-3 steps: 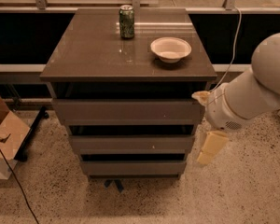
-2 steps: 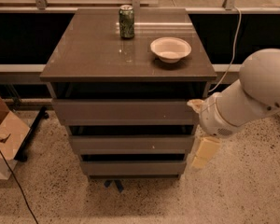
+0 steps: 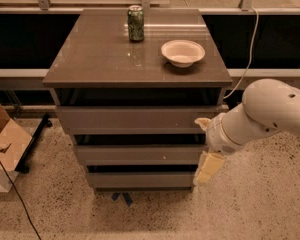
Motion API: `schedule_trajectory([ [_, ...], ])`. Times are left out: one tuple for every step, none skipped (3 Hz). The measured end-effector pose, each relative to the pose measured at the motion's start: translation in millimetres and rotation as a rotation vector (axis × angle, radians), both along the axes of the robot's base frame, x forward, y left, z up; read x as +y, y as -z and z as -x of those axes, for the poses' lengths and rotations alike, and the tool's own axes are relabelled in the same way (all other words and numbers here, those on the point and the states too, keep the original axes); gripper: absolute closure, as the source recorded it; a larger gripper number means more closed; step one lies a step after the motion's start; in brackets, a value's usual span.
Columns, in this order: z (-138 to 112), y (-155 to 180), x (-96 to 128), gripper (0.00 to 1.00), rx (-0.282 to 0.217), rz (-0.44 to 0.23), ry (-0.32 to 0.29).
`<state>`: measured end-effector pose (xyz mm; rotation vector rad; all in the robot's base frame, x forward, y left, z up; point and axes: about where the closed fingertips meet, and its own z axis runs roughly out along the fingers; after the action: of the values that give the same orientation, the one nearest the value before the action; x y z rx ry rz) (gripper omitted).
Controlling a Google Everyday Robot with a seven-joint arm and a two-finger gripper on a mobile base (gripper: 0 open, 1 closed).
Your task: Open middle drawer
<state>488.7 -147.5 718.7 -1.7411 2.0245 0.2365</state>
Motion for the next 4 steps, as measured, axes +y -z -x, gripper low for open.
schedule_trajectory([
  [-20, 42, -5, 0.00, 0.037, -0.062, 0.022],
  [-20, 42, -5, 0.00, 0.037, -0.062, 0.022],
  [-22, 57, 7, 0.00, 0.046, -0.050, 0.057],
  [-29, 84, 15, 0.00, 0.046, -0.054, 0.082],
])
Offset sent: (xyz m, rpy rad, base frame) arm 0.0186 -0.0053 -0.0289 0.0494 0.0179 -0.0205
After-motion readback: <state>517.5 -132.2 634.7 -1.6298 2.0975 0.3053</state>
